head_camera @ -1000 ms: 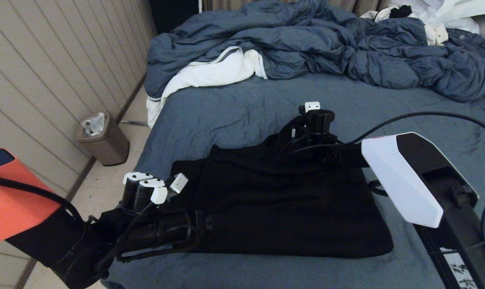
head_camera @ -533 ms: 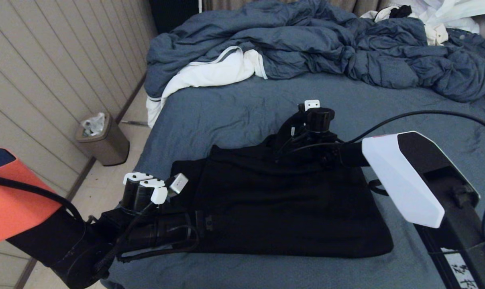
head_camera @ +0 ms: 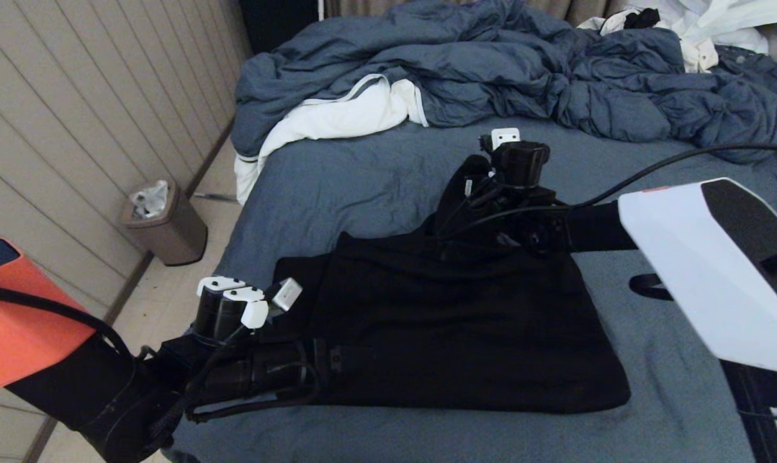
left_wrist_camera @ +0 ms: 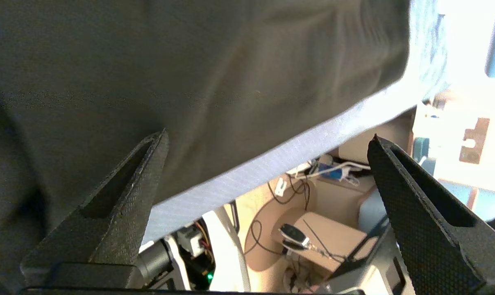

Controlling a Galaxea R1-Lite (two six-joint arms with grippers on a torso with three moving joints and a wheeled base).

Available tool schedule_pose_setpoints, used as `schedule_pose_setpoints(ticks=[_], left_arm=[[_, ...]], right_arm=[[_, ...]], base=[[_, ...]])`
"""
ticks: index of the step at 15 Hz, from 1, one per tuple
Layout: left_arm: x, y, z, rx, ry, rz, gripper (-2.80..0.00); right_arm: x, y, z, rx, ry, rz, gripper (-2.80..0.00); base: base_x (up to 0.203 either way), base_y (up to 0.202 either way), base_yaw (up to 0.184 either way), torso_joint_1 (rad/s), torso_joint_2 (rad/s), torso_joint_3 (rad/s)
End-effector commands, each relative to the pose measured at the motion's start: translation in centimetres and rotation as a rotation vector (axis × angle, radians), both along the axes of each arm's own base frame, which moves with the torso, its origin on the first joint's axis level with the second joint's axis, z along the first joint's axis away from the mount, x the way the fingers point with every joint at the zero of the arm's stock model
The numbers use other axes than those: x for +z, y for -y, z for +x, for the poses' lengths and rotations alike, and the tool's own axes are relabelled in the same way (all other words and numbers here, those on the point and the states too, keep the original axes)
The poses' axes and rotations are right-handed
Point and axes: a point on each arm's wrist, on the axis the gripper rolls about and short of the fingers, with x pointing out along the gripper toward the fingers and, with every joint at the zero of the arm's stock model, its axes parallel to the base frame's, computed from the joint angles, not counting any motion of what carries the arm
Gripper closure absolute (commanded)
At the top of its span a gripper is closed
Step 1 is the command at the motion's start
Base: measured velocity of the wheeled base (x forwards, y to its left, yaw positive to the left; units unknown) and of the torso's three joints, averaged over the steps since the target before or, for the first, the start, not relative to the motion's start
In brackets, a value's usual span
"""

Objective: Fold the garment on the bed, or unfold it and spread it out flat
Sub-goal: Fold the black sweatshirt

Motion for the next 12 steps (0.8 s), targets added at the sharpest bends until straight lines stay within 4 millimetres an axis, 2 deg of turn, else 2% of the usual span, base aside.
schedule_pose_setpoints(ticks=[1,4,8,10,12], left_arm=[[0.3,0.2,-0.5,-0.016,0.005,-0.008,-2.80],[0.4,0.6,-1.2,-0.036,0.022,-0.019,-2.80],[0.4,0.5,-1.3,-0.040,0.029,-0.018,-2.80],[0.4,0.5,-1.3,-0.039,0.028,-0.019,-2.80],[0.5,0.5,-1.4,-0.039,0.032,-0.021,-2.80]], right_arm=[[3.2,0.0,-3.4,0.021,0.024,0.007,0.00],[3.4,0.2,-6.6,0.048,0.000,-0.012,0.00],[1.7,0.0,-11.5,0.106,-0.069,-0.080,0.00],[0.8,-0.7,-13.3,0.159,-0.089,-0.119,0.00],[-0.5,-2.3,-14.7,0.236,-0.122,-0.156,0.00]], base=[[0.000,0.000,0.000,0.000,0.00,0.000],[0.000,0.000,0.000,0.000,0.00,0.000],[0.000,0.000,0.000,0.000,0.00,0.000],[0.000,0.000,0.000,0.000,0.00,0.000],[0.000,0.000,0.000,0.000,0.00,0.000]])
